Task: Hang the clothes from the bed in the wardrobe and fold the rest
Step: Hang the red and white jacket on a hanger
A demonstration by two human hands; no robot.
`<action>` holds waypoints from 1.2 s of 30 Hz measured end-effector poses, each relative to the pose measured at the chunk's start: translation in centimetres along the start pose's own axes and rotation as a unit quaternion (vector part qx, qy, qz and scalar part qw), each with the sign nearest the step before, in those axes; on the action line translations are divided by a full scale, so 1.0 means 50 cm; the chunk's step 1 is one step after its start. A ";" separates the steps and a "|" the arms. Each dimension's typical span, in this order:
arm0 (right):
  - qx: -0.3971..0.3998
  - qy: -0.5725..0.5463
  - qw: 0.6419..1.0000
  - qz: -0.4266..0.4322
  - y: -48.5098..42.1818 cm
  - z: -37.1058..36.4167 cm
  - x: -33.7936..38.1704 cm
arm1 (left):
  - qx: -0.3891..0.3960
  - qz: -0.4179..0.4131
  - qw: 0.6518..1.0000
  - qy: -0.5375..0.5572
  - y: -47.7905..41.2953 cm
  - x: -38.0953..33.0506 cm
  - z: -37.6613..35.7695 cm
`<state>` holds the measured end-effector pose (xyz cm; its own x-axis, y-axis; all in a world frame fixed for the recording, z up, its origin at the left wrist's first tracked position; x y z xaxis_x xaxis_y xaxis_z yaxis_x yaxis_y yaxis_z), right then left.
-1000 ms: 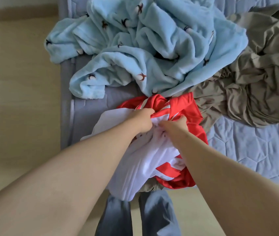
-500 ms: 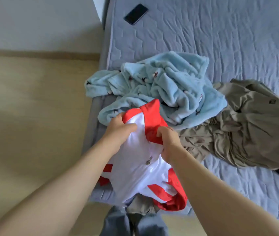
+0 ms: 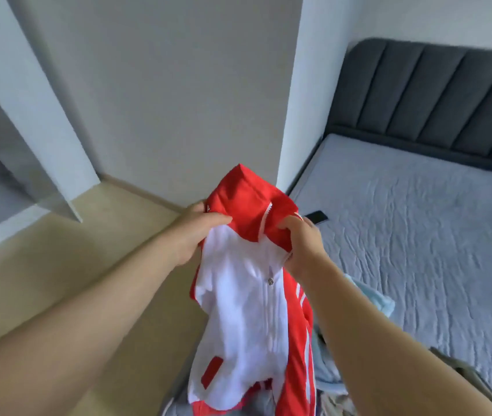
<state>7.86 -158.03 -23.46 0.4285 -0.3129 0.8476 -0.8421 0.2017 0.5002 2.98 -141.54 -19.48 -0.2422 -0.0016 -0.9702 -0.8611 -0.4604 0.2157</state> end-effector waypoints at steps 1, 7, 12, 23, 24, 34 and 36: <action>0.018 -0.008 1.000 0.005 0.024 -0.027 0.024 | -0.024 -0.019 1.000 0.002 0.004 -0.028 0.037; 0.137 0.001 0.987 0.087 0.198 -0.217 0.111 | -0.194 -0.089 0.976 0.033 0.024 -0.156 0.274; 0.278 0.081 0.953 0.093 0.357 -0.398 0.086 | -0.223 -0.107 0.960 0.130 0.037 -0.220 0.444; 0.368 0.393 0.843 0.019 0.562 -0.713 -0.178 | -0.258 -0.073 0.943 0.197 0.063 -0.236 0.852; 0.378 0.396 0.836 0.020 0.573 -0.740 -0.204 | -0.261 -0.061 0.945 0.188 0.063 -0.228 0.890; 0.317 0.305 0.890 0.117 0.645 -0.974 -0.305 | -0.414 -0.101 0.903 0.059 0.076 -0.156 1.208; 0.291 0.304 0.898 0.130 0.659 -1.031 -0.326 | -0.443 -0.123 0.888 0.035 0.088 -0.138 1.274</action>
<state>-10.02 -98.46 -11.67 0.1426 0.2746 0.9509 -0.8924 -0.3798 0.2435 -27.62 -87.01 -4.83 -0.0406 0.1549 -0.9871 -0.1879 -0.9715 -0.1447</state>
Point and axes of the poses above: each hand's wrist, its own y-axis away from the middle knuckle, its own z-axis out of the back of the hand, x = y × z, the point moved 5 cm from there along -y, towards the middle knuckle, and after that the axes turned 15 degrees about -x, right-handed, at the moved point
